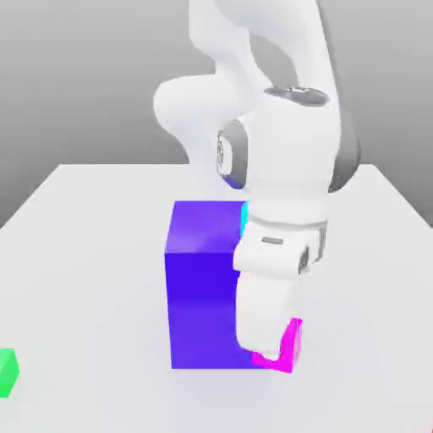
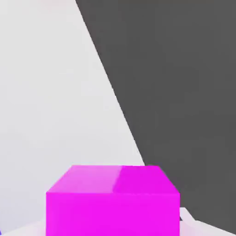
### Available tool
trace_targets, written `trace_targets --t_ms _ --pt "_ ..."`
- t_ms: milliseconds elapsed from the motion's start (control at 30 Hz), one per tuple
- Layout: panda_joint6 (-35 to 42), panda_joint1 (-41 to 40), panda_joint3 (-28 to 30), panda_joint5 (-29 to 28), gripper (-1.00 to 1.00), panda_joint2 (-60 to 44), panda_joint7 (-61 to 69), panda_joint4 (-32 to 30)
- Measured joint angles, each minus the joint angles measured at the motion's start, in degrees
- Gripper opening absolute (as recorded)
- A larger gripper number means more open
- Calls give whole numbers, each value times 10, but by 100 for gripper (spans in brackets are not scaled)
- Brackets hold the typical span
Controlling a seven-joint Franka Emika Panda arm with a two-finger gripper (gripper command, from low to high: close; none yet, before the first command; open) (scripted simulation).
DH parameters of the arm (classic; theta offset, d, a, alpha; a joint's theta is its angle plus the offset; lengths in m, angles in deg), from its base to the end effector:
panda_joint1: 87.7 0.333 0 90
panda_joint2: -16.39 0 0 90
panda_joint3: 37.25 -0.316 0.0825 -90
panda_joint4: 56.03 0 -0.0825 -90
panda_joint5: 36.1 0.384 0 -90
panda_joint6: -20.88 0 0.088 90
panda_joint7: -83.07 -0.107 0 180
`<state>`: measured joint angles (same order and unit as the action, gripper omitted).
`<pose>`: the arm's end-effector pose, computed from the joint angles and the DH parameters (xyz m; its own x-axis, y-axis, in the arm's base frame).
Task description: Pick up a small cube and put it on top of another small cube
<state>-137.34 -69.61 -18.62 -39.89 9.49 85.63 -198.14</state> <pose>0.4927 -0.0035 0.2615 0.9816 0.1050 0.1593 0.0932 -0.9924 0.0799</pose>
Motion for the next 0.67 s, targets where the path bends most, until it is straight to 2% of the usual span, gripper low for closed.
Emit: trace_targets --t_ms 233,400,533,567,667 --pt "65 -106 83 90 -100 -51 -49 60" --pt "121 -206 133 174 -100 -89 -53 97" --pt "88 -268 100 258 -100 -166 -2 118" --pt "78 -277 90 272 100 -180 7 120" --pt "78 -277 90 272 100 -180 7 120"
